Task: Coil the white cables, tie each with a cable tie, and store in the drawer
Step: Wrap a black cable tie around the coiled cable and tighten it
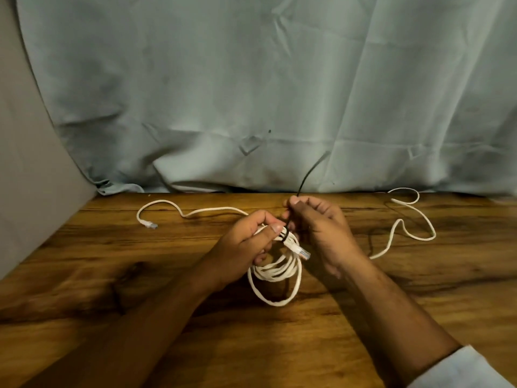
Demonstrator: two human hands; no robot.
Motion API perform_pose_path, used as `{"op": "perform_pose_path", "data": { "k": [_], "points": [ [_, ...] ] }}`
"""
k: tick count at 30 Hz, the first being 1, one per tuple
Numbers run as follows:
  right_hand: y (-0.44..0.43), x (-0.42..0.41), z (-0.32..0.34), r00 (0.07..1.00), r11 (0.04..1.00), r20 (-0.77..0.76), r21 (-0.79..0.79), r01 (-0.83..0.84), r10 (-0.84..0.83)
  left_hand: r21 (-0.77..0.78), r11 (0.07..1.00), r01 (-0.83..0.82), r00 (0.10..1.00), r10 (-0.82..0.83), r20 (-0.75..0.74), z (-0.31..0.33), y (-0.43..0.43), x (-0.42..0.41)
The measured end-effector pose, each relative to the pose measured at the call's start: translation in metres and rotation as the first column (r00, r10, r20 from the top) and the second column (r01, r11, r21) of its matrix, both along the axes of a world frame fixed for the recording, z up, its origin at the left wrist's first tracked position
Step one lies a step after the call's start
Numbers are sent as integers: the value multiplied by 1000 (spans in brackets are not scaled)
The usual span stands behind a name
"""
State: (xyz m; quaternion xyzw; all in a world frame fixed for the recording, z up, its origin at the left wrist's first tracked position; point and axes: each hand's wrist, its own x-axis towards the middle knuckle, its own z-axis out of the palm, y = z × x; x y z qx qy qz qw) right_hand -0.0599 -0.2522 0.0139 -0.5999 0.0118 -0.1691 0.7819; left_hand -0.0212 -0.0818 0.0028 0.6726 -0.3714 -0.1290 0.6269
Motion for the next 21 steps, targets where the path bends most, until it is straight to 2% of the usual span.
{"op": "perform_pose_path", "data": {
  "k": [3, 6, 12, 16, 21],
  "points": [
    [3, -2, 0, 993, 994, 32, 3, -110, 110, -40, 998, -54, 999, 54, -9, 0, 4, 7],
    [3, -5, 3, 990, 991, 43, -26, -133, 134, -50, 994, -99, 995, 98, -15, -1, 5, 9],
    [9, -5, 1, 999, 985, 18, -173, -26, 30, -27, 993, -116, 993, 117, 21, 0, 4, 5],
    [9, -4, 4, 997, 976, -10, -205, 75, -79, 34, 993, -110, 988, 105, 117, 1, 1, -1],
    [12, 0, -1, 990, 965, -40, -230, 123, -135, 79, 990, -119, 983, 106, 153, 3, 1, -2]
  ]
}}
